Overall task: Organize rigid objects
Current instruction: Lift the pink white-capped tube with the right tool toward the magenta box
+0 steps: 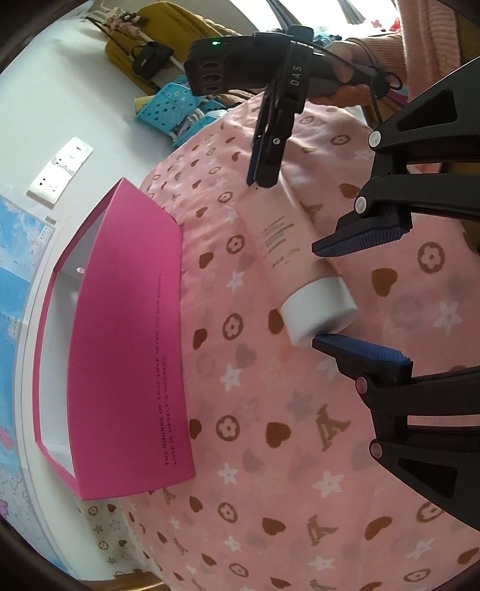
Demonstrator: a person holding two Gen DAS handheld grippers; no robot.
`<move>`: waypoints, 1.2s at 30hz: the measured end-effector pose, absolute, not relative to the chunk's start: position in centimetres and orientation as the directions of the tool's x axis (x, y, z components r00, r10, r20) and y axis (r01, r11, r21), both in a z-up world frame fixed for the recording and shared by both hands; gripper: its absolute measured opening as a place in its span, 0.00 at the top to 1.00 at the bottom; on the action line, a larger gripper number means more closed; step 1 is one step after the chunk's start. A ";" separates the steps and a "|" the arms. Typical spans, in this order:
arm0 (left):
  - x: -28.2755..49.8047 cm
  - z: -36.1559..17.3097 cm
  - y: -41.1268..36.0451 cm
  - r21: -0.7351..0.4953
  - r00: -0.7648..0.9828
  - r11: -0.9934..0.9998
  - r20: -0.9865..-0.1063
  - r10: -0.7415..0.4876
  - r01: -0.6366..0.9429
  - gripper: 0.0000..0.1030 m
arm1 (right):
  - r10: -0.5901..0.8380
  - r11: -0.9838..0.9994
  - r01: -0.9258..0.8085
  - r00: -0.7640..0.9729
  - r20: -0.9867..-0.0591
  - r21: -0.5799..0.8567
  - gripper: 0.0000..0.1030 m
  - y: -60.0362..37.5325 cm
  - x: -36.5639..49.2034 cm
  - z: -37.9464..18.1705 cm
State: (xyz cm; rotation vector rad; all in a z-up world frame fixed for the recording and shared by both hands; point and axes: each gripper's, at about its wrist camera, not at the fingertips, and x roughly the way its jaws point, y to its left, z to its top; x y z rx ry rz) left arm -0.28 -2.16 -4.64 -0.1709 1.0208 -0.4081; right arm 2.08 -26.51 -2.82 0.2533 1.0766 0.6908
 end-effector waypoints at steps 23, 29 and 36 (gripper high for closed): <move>0.2 -1.6 -2.3 -0.281 0.531 0.921 -0.754 -0.386 0.270 0.57 | 0.596 0.790 -0.422 0.360 -0.718 0.445 0.43 -26.1 2.2 -0.2; 0.5 -0.8 -2.4 -0.258 0.553 0.926 -0.745 -0.372 0.275 0.57 | 0.594 0.792 -0.430 0.381 -0.709 0.433 0.43 -25.9 2.6 0.5; 0.7 -0.4 -2.5 -0.243 0.568 0.929 -0.738 -0.364 0.280 0.57 | 0.595 0.793 -0.433 0.395 -0.700 0.429 0.43 -25.8 3.0 1.0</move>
